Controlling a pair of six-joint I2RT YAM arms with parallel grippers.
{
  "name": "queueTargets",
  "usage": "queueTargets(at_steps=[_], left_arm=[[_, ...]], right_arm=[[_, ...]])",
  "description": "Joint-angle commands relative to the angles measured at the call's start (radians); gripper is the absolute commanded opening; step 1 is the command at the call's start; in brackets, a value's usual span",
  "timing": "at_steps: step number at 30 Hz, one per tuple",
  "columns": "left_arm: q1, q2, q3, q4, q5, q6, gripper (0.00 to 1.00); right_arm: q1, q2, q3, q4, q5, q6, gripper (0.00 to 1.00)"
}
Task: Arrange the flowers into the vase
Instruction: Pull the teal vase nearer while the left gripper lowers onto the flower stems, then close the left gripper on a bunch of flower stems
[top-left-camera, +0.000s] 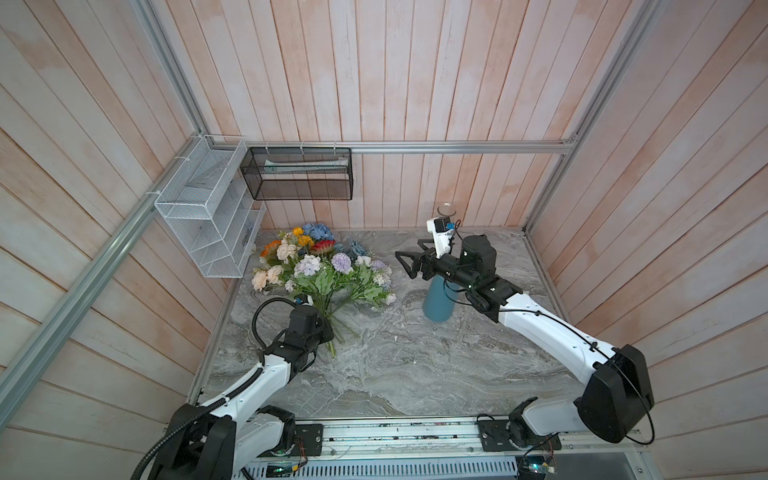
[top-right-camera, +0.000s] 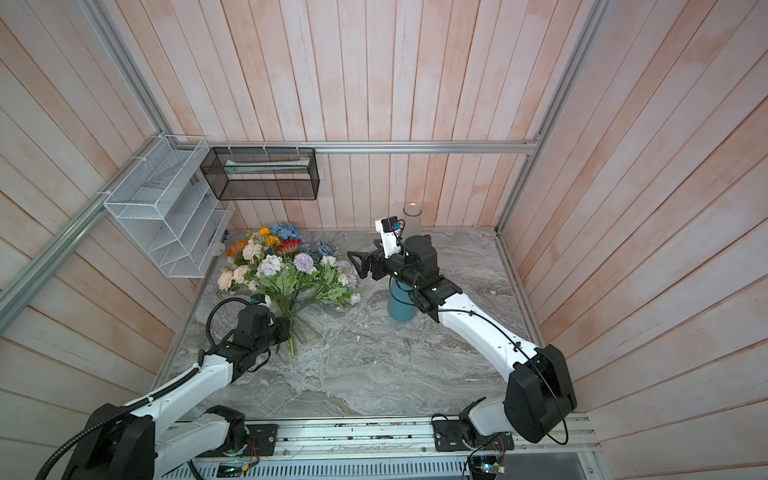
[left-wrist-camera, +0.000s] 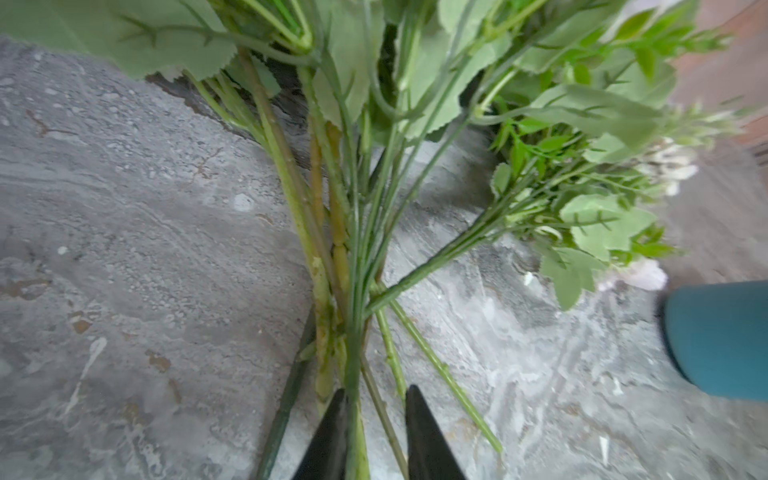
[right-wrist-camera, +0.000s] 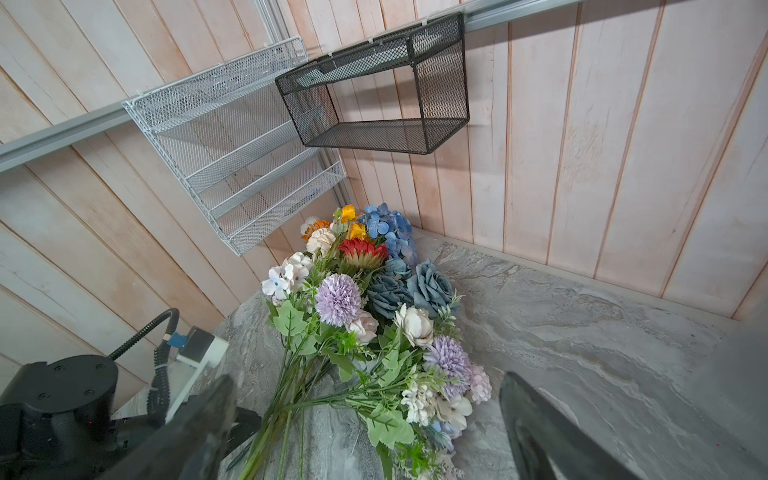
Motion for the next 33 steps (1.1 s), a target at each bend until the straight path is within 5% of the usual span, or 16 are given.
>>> queueTargets(at_steps=[1, 14, 22, 33], left_arm=[[-0.002, 0.057, 0.062, 0.043, -0.104, 0.038, 0.22], [-0.002, 0.183, 0.099, 0.134, -0.153, 0.063, 0.2], [-0.002, 0.237, 0.124, 0.139, -0.12, 0.064, 0.31], [0.012, 0.302, 0.124, 0.165, -0.125, 0.067, 0.31]], right_arm=[[0.006, -0.028, 0.008, 0.008, 0.02, -0.013, 0.98], [0.007, -0.058, -0.029, 0.014, 0.051, -0.038, 0.98], [0.009, -0.068, -0.037, 0.014, 0.067, -0.046, 0.98], [0.012, -0.074, -0.043, 0.015, 0.083, -0.056, 0.98]])
